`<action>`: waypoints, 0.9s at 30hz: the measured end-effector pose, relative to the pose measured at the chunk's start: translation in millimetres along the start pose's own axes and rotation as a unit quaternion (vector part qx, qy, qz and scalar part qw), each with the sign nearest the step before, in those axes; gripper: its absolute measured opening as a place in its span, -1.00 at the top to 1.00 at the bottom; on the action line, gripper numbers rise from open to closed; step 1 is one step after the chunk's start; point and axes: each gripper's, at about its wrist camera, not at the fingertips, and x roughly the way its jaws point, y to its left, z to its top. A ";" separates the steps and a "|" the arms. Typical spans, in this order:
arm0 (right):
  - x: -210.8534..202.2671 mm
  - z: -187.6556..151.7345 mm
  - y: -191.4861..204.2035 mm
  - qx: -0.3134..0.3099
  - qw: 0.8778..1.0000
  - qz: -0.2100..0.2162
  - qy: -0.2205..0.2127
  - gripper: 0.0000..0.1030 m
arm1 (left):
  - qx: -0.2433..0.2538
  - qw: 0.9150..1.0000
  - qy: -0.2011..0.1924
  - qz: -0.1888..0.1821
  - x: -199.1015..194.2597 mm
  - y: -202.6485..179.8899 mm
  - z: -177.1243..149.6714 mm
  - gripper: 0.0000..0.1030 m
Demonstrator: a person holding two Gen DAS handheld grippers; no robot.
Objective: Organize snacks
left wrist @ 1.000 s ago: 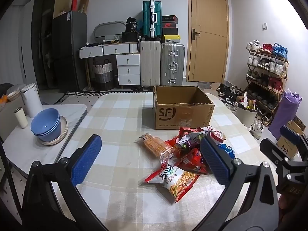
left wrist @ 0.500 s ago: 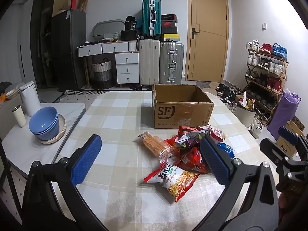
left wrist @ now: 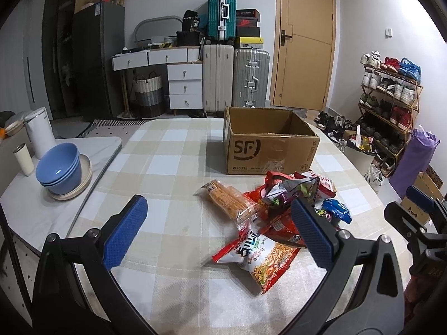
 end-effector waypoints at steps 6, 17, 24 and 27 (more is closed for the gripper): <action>34.6 -6.3 -34.5 0.022 0.999 0.007 0.044 -0.99 | -0.014 0.999 0.044 -0.024 47.7 17.0 -3.9 -0.99; 92.3 -27.2 -79.5 0.092 0.989 0.028 0.115 -0.99 | -0.079 0.979 0.182 -0.055 175.4 40.3 -3.1 -0.98; 104.2 -33.5 -76.0 0.110 0.985 0.046 0.127 -0.99 | -0.076 0.966 0.239 -0.059 230.1 23.3 8.0 -0.97; 110.4 -35.4 -79.6 0.113 0.984 0.045 0.130 -0.99 | -0.074 0.960 0.264 -0.051 248.7 20.7 5.9 -0.64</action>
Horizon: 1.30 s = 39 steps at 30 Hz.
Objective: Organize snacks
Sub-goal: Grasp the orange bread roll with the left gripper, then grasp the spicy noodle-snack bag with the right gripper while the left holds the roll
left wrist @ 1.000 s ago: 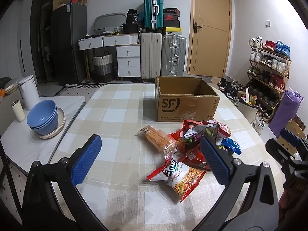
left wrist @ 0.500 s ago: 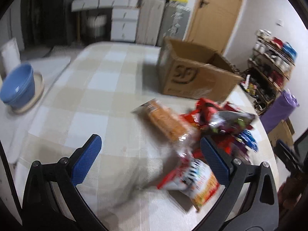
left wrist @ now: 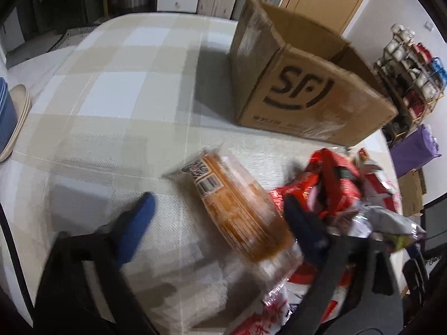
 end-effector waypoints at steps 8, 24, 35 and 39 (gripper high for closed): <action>10.6 -1.8 -1.9 0.019 1.000 0.018 0.006 -0.99 | 0.037 0.999 0.004 -0.006 11.1 3.5 -3.0 0.21; -20.0 -4.7 39.2 -0.015 0.995 0.092 -0.016 -0.99 | 0.046 0.998 -0.027 -0.033 -21.5 23.8 -24.9 0.36; 16.9 -39.4 113.8 0.008 0.976 0.188 0.106 -0.99 | 0.023 0.997 -0.057 -0.054 -65.7 54.4 -49.1 0.37; 38.1 -42.5 131.8 0.013 0.976 0.163 0.143 -0.99 | 0.014 0.996 -0.064 -0.060 -76.6 70.3 -58.8 0.37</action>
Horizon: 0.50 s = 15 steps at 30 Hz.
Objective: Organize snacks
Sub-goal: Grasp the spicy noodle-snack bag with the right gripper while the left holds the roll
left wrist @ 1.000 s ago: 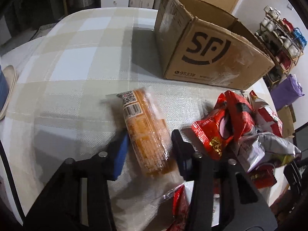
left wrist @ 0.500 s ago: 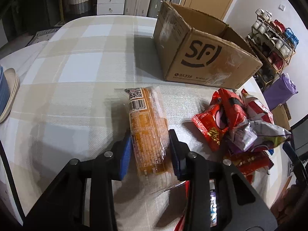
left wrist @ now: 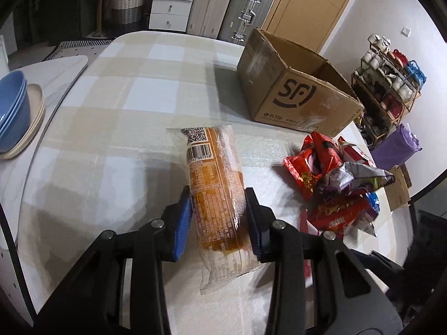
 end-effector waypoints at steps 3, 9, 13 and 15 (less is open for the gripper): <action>15.8 5.7 -3.9 0.013 1.000 -0.020 0.002 -0.99 | -0.007 1.000 -0.004 -0.004 -10.8 10.8 -7.9 0.37; 32.6 24.3 -17.4 0.076 0.997 0.009 -0.012 -0.93 | -0.021 1.000 -0.010 -0.012 -29.5 31.9 -21.9 0.36; 44.0 30.7 -0.4 0.039 0.998 -0.052 -0.010 -0.50 | -0.026 0.999 -0.012 -0.015 -35.9 40.9 -26.4 0.36; 46.9 29.7 6.5 0.024 0.997 -0.067 -0.012 -0.40 | -0.030 0.999 -0.014 -0.015 -39.0 45.8 -28.4 0.37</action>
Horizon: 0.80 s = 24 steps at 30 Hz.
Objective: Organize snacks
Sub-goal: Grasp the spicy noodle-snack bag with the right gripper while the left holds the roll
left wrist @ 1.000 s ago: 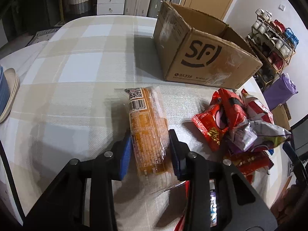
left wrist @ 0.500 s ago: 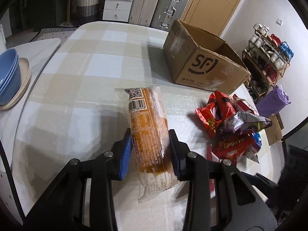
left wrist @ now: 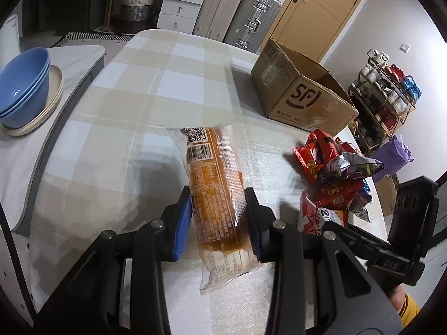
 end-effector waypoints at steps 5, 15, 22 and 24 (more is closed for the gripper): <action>9.3 -6.9 13.2 -0.046 0.999 -0.015 0.001 -0.11 | -0.008 1.000 -0.003 -0.001 -5.3 8.0 -3.6 0.36; -3.8 -25.9 -4.8 -0.019 0.999 0.041 -0.012 0.12 | -0.015 1.000 -0.010 0.005 -21.1 12.7 -11.6 0.36; -11.8 -35.8 -6.2 -0.029 0.998 0.055 -0.015 0.21 | -0.005 1.000 -0.008 0.004 -22.3 2.2 -16.6 0.36; -17.7 -37.4 -4.6 -0.034 0.997 0.072 -0.021 0.28 | -0.002 1.000 -0.006 0.004 -22.2 -1.2 -18.4 0.36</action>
